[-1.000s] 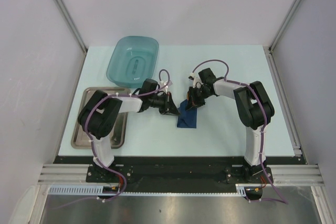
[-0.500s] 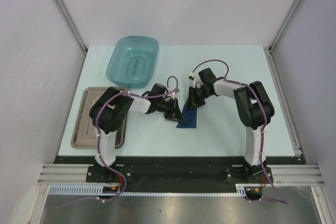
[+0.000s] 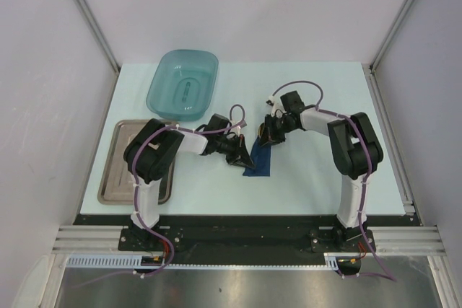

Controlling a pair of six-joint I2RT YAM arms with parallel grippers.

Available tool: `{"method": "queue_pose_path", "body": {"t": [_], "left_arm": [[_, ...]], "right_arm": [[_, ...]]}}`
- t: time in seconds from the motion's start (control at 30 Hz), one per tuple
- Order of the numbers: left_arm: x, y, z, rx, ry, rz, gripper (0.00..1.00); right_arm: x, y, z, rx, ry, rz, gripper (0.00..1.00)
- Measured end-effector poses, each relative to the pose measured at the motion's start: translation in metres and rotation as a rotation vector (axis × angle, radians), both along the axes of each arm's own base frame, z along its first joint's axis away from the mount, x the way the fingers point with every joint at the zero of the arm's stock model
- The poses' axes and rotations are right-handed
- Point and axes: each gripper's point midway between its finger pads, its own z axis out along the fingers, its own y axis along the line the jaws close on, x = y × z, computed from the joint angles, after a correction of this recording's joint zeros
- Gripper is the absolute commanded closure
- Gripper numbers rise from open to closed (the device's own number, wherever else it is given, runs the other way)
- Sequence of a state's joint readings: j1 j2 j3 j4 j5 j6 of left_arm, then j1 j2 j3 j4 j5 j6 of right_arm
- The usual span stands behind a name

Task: Place the utensils on the paper napkin and roll it up

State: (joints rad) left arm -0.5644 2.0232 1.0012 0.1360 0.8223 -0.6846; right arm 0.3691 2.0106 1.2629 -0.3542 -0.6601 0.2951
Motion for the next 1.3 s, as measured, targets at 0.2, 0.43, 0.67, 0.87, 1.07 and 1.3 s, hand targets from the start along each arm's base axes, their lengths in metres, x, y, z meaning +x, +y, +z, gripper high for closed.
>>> {"method": "queue_pose_path", "body": {"t": [0.2, 0.43, 0.67, 0.87, 1.07, 1.3], "left_arm": [[0.000, 0.000, 0.000, 0.003, 0.003, -0.001, 1.00], [0.000, 0.000, 0.000, 0.004, 0.009, -0.003, 1.00], [0.000, 0.000, 0.000, 0.006, 0.013, -0.004, 1.00], [0.000, 0.000, 0.001, 0.004, 0.012, -0.005, 1.00], [0.000, -0.001, 0.003, -0.002, 0.010, -0.009, 1.00], [0.003, -0.012, 0.027, -0.051, -0.050, -0.019, 1.00]], "right_arm": [[0.013, -0.009, 0.039, 0.109, -0.043, -0.053, 0.95], [0.008, -0.012, 0.031, 0.110, -0.034, -0.052, 0.97], [-0.004, -0.017, 0.005, 0.078, 0.029, -0.056, 0.98], [-0.004, -0.015, -0.007, 0.067, 0.038, -0.055, 0.99], [-0.003, -0.010, -0.011, 0.077, 0.028, -0.046, 1.00], [-0.002, -0.007, -0.014, 0.081, 0.020, -0.039, 1.00]]}}
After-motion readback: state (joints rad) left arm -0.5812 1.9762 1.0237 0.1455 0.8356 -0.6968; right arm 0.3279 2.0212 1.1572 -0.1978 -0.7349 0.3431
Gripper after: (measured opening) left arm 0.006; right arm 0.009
